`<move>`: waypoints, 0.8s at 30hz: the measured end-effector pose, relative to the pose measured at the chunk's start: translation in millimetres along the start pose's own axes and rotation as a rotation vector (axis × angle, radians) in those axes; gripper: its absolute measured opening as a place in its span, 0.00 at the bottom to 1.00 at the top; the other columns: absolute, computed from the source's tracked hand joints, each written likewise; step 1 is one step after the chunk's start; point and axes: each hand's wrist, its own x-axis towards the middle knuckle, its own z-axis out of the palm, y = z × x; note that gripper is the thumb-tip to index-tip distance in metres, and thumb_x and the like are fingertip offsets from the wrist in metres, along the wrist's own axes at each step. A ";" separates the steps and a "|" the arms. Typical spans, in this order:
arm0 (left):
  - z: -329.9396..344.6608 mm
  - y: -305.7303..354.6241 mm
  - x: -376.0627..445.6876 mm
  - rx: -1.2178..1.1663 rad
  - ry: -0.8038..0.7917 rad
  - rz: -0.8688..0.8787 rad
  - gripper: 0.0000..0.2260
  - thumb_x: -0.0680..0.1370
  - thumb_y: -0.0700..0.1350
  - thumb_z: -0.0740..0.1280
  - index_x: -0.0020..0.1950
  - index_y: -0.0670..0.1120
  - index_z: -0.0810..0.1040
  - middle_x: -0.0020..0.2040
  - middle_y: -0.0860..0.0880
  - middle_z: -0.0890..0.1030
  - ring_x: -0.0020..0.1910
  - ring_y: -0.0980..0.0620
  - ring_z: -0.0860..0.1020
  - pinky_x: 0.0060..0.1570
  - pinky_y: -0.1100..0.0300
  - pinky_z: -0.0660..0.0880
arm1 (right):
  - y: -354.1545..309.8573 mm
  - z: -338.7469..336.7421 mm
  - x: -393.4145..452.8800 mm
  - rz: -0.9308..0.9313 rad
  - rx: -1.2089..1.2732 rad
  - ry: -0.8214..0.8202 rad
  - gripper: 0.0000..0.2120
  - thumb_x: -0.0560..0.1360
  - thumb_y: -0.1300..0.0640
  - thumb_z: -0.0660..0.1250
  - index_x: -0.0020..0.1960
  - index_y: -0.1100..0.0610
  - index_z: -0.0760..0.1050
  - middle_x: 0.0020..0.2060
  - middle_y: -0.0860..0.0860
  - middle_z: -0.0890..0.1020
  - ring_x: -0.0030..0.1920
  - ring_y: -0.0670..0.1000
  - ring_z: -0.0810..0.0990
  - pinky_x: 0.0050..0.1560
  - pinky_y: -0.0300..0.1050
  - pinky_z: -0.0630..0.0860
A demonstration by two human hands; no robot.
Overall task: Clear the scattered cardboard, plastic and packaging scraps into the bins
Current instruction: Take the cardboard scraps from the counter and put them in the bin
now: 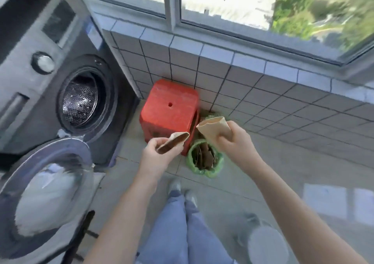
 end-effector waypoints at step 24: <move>183.3 -343.5 315.6 0.583 -0.215 -0.463 0.09 0.65 0.45 0.65 0.40 0.42 0.77 0.36 0.41 0.81 0.41 0.39 0.82 0.45 0.44 0.81 | 365.1 191.9 173.4 0.575 -0.307 -0.224 0.14 0.79 0.57 0.55 0.61 0.62 0.69 0.57 0.62 0.75 0.58 0.63 0.74 0.55 0.53 0.73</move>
